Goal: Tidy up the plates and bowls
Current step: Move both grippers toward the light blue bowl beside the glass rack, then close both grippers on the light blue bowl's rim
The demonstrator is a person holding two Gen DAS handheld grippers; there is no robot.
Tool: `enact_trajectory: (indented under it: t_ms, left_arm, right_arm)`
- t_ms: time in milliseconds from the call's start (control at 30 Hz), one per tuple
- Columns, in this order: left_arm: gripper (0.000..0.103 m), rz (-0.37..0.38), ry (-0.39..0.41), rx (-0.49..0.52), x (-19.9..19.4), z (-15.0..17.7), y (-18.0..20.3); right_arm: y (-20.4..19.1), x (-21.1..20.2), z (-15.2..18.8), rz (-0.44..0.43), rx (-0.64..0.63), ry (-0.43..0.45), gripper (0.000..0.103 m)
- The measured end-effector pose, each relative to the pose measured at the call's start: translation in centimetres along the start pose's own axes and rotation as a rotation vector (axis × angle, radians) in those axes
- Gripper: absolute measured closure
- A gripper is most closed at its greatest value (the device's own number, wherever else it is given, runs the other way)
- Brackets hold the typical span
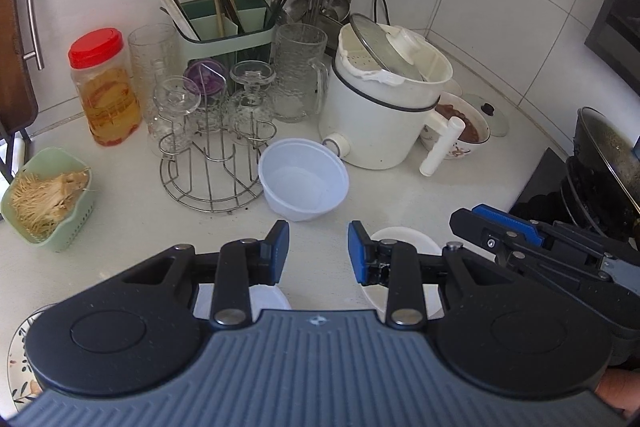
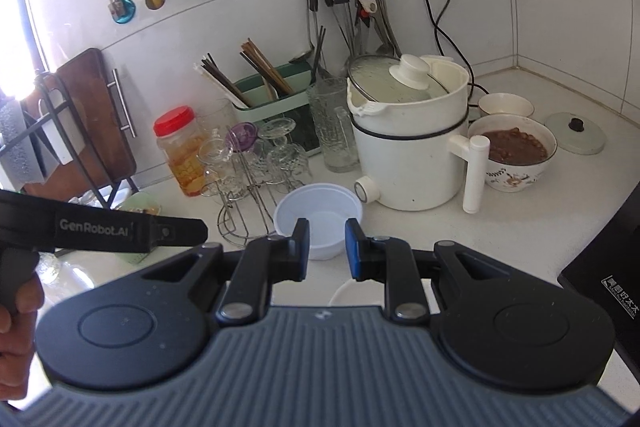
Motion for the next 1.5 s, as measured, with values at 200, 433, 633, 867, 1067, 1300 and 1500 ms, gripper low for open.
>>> enact_trajectory:
  t_ms: [200,433,633,867,1067,1300,1500]
  left_arm:
    - [0.066,0.014,-0.025,0.015,1.8,0.2,0.8]
    - [0.066,-0.001,-0.056,-0.006,3.9,0.2,-0.2]
    - [0.061,-0.017,-0.046,-0.020,4.9,-0.5,-2.0]
    - [0.055,-0.043,-0.085,-0.046,7.3,-0.7,-4.0]
    - [0.055,-0.026,-0.153,-0.031,9.7,-1.2,-4.3]
    - [0.054,-0.041,-0.187,-0.095,12.5,-1.3,-5.6]
    - [0.053,0.015,-0.179,-0.149,14.1,-2.0,-6.3]
  right_arm:
    - [1.3,0.6,0.4,0.006,0.012,-0.015,0.080]
    - [2.4,3.0,0.7,0.008,0.038,-0.035,0.080]
    - [1.8,5.7,0.7,-0.003,0.051,-0.050,0.080]
    - [2.1,7.2,-0.2,0.048,0.046,0.018,0.080]
    - [2.5,7.9,-1.6,0.092,0.049,0.075,0.080]
    - [3.0,8.6,-1.3,0.079,0.031,0.096,0.054]
    - [4.0,10.5,-2.1,0.079,0.096,0.077,0.054]
Point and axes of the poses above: each gripper's, at about its wrist camera, not at the fingertips, and x roughly the way its jaws point, y to its right, z to its underside, the point moved 5 cm from there along x, roughly the way its jaws point, and after that the axes turned 11 degrees about x, right-handed, at the moved point
